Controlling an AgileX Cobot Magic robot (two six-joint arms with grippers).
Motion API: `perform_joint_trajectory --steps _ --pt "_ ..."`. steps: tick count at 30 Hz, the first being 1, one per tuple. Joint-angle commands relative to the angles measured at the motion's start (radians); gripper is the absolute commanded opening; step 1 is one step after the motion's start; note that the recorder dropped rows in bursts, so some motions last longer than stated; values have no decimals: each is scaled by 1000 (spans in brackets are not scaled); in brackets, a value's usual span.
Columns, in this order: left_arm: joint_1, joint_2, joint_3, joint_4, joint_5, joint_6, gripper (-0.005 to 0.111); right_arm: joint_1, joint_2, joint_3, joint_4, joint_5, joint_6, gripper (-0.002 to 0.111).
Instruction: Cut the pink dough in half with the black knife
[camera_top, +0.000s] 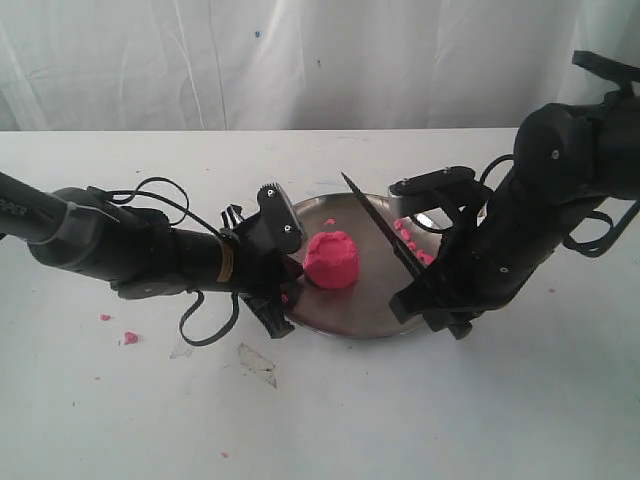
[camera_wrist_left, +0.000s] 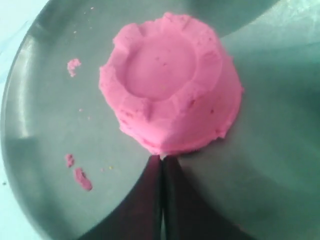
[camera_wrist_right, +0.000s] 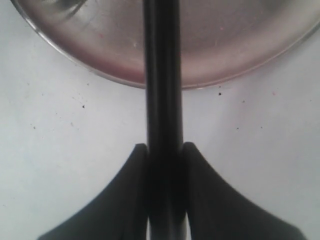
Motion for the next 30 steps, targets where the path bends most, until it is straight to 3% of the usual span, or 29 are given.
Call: perform_joint_trajectory --steps 1,2,4,11,14,18,22,23,25,27,30 --pt "-1 -7 10 2 320 -16 0 1 -5 -3 -7 2 5 0" --pt "-1 -34 18 2 436 -71 0 1 -5 -3 -6 4 10 0" --pt "-1 -84 62 2 508 -68 0 1 -5 -3 -2 8 12 0" --pt "-1 -361 360 0 482 -83 0 1 -20 -3 13 11 12 0" --pt "-1 -481 502 2 321 -83 0 1 -40 -3 15 21 12 0" --pt "-1 -566 569 5 5 -303 0 1 -72 -3 19 31 12 0" --pt "-1 -568 565 15 -90 -370 0 1 -98 -3 24 31 12 0" --pt "-1 -570 553 -15 -65 -357 0 1 -103 -3 24 33 12 0" --pt "-1 -575 510 -215 128 -277 0 1 -109 -3 24 36 12 0" --pt "28 -570 443 -490 332 -17 0 1 -114 -3 30 38 12 0" --pt "110 -542 377 -660 390 277 0 1 -114 -3 46 40 12 0"
